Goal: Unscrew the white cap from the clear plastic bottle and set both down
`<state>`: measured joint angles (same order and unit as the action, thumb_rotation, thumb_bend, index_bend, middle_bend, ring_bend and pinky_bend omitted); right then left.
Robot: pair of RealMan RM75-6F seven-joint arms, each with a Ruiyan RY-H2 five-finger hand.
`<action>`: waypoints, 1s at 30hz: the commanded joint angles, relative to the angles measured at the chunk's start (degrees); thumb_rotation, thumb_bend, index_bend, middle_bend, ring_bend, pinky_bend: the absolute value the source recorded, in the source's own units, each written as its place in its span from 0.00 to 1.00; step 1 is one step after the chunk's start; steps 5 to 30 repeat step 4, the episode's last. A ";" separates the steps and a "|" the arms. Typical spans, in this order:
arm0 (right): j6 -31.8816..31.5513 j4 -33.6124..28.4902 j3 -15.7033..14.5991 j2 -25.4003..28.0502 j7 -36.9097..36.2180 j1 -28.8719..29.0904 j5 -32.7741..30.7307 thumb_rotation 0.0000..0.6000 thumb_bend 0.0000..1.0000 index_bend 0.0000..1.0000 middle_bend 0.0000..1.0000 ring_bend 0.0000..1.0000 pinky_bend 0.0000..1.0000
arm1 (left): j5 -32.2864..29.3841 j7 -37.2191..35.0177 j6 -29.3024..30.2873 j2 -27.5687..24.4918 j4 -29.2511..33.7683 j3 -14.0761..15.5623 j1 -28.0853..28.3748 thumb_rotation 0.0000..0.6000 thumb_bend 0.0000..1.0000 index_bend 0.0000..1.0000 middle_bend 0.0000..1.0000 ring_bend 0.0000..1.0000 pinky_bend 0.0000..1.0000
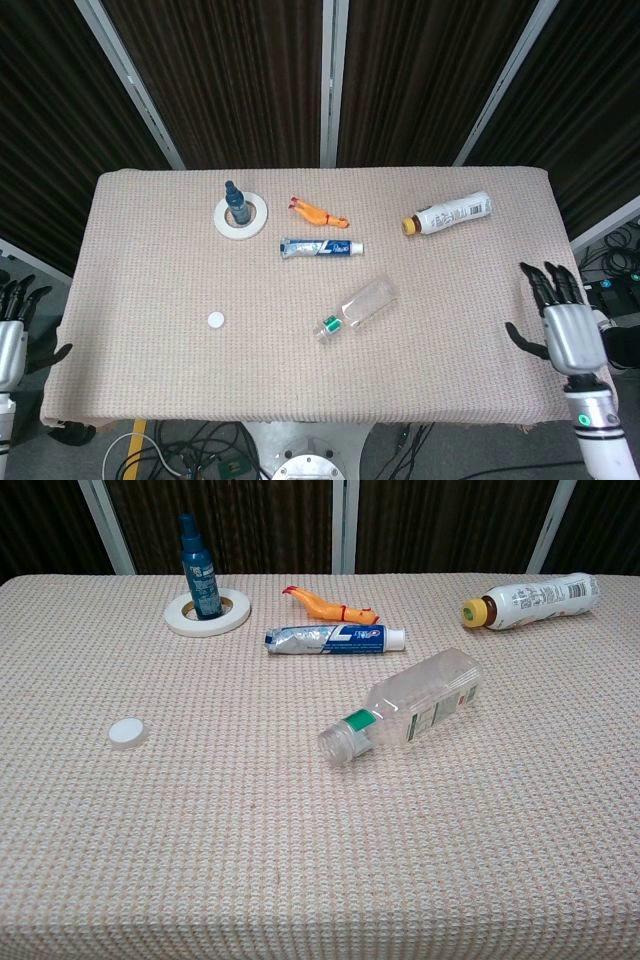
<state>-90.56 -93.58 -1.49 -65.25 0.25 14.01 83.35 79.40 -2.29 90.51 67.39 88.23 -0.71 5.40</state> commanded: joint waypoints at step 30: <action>-3.91 -1.98 -1.31 3.35 -3.54 -5.53 1.51 1.00 0.21 0.00 0.13 0.00 0.04 | 3.26 0.43 1.51 -0.76 2.56 1.74 -2.02 1.00 0.10 0.17 0.06 0.00 0.00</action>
